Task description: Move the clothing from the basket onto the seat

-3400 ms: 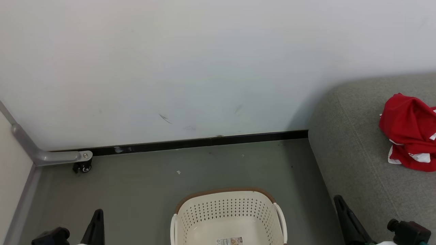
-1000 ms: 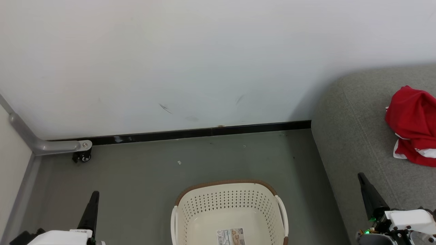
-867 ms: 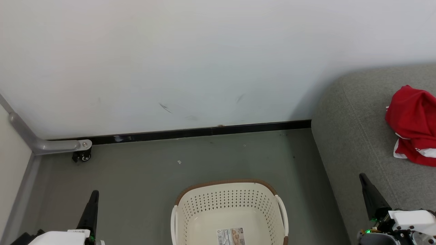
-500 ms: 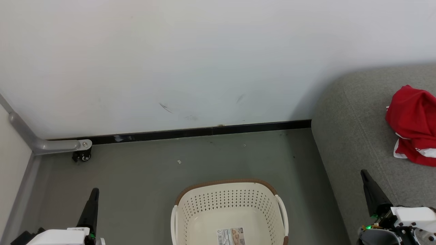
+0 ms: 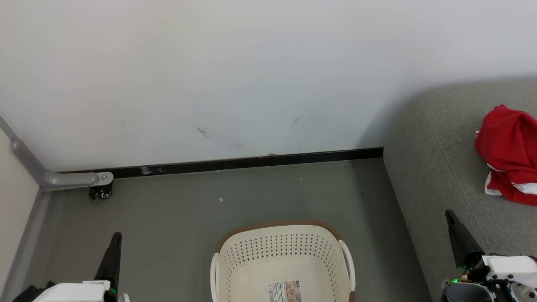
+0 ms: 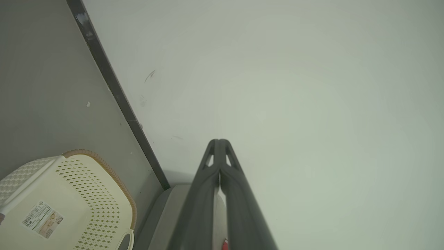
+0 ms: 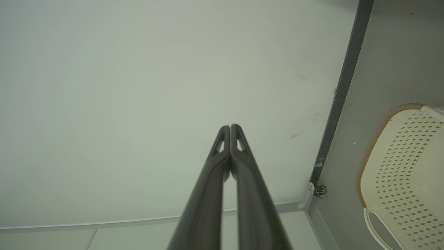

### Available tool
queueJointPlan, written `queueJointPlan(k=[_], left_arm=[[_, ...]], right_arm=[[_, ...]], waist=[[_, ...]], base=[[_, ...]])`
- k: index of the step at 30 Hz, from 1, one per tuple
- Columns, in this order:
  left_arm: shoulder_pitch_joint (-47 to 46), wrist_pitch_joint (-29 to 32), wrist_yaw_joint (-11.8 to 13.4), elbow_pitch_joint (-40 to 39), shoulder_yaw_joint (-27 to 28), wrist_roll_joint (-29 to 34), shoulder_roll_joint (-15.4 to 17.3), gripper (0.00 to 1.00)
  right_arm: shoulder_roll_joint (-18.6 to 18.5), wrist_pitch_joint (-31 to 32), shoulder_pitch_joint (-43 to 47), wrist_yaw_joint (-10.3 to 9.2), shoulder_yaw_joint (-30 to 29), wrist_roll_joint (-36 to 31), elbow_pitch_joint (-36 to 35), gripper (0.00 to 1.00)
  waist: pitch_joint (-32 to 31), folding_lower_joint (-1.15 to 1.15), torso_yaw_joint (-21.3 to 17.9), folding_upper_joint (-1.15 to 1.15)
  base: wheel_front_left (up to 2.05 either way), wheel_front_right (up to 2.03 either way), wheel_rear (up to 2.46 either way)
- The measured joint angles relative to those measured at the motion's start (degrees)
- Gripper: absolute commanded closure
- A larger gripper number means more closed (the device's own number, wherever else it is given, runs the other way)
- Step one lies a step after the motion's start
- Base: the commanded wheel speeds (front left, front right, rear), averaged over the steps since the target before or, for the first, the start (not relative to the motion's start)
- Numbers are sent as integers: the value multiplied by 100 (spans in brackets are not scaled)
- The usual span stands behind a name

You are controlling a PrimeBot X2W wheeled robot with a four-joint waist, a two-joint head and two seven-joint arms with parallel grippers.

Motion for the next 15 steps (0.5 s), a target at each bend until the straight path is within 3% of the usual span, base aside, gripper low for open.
queueJointPlan(k=[15], left_arm=[[-8, 2, -1, 31, 7, 0, -1, 100]], right_arm=[[2, 44, -1, 0, -20, 0, 16, 100]], waist=[[-1, 0, 0, 0]], base=[[0, 0, 0]])
